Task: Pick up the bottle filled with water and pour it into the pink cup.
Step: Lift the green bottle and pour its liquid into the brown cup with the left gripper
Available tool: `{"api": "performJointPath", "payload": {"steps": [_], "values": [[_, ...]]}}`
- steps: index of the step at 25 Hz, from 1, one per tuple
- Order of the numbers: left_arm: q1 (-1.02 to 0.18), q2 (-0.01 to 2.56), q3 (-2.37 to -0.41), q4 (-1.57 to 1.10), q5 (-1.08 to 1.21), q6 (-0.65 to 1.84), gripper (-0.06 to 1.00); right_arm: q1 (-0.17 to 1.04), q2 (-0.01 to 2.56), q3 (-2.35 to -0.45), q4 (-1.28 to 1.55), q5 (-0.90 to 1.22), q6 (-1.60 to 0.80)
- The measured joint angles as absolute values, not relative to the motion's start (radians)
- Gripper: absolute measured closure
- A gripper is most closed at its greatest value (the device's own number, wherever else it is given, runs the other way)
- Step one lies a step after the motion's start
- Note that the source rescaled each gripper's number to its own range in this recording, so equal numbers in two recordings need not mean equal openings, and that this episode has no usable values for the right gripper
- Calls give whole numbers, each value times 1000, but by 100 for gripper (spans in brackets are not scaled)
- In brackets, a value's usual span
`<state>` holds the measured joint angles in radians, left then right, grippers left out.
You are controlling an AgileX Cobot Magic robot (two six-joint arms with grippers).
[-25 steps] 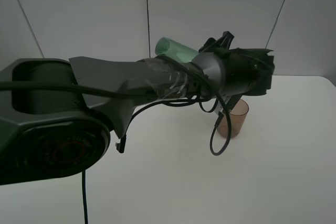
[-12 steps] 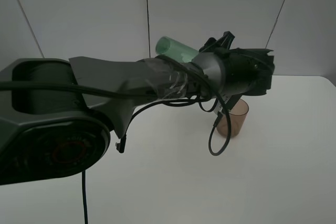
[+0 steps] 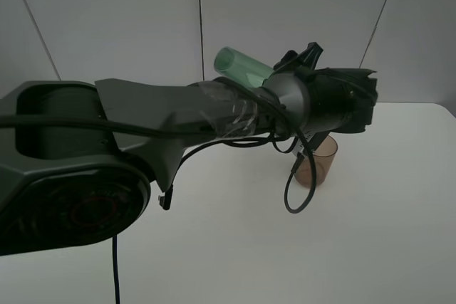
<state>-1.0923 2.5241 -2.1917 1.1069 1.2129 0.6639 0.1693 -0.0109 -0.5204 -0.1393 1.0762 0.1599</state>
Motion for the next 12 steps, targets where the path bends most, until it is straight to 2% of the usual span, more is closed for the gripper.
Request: {"api": "performJointPath", "payload": {"steps": [12], "values": [[-1092,2524,-2192,1119,1213,691,93,169,-11,-520,-139,1076,160]]}}
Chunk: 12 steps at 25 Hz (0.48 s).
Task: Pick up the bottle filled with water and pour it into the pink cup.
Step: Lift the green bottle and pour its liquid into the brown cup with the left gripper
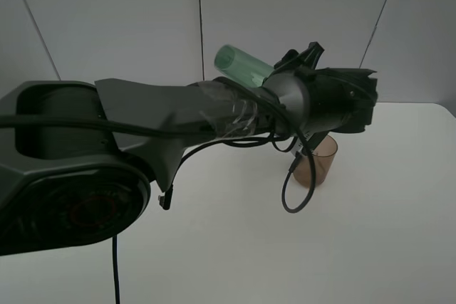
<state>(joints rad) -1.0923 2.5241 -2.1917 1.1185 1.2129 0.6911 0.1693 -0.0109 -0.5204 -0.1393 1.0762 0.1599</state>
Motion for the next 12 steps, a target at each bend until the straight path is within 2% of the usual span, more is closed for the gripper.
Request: {"api": "performJointPath", "payload": {"steps": [12], "values": [[-1092,2524,-2192,1131,1213,712,93,169,-11,-520,-139,1076,160]]}}
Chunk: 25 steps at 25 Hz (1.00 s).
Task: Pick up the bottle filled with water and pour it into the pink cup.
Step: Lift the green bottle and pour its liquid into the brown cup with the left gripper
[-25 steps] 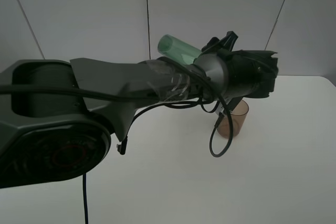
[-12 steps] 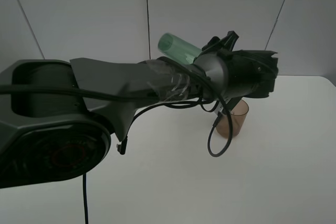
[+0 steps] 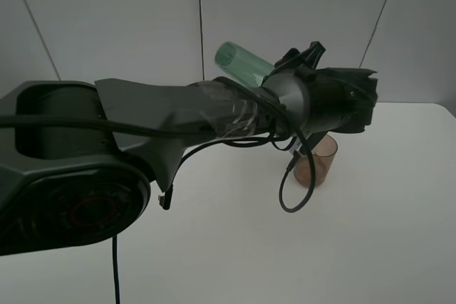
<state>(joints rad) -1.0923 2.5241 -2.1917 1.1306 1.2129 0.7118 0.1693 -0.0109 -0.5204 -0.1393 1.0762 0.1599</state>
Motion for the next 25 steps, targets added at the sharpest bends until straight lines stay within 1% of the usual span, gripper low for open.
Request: {"api": "performJointPath", "payload": {"steps": [25], "values": [[-1092,2524,-2192,1166,1213,716,93,169,-11,-520,-139,1076,160]]}}
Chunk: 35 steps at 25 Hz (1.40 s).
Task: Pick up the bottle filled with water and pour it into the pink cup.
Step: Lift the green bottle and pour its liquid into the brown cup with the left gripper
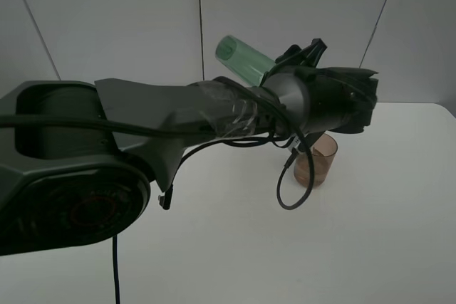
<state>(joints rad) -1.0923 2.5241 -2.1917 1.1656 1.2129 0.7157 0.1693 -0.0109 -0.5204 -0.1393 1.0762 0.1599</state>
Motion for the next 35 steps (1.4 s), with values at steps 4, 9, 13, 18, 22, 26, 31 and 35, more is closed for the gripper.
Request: {"api": "performJointPath", "payload": {"steps": [4,9,13,18,22,26,31,35], "values": [[-1092,2524,-2192,1167,1213,716,93,169,-11,-520,-139,1076,160],[-1092,2524,-2192,1167,1213,716,93,169,-11,-520,-139,1076,160],[-1092,2524,-2192,1167,1213,716,93,169,-11,-520,-139,1076,160],[-1092,2524,-2192,1167,1213,716,93,169,-11,-520,-139,1076,160],[-1092,2524,-2192,1167,1213,716,93,169,-11,-520,-139,1076,160],[-1092,2524,-2192,1167,1213,716,93,169,-11,-520,-139,1076,160],[-1092,2524,-2192,1167,1213,716,93,169,-11,-520,-139,1076,160],[-1092,2524,-2192,1167,1213,716,93,169,-11,-520,-139,1076,160]]}}
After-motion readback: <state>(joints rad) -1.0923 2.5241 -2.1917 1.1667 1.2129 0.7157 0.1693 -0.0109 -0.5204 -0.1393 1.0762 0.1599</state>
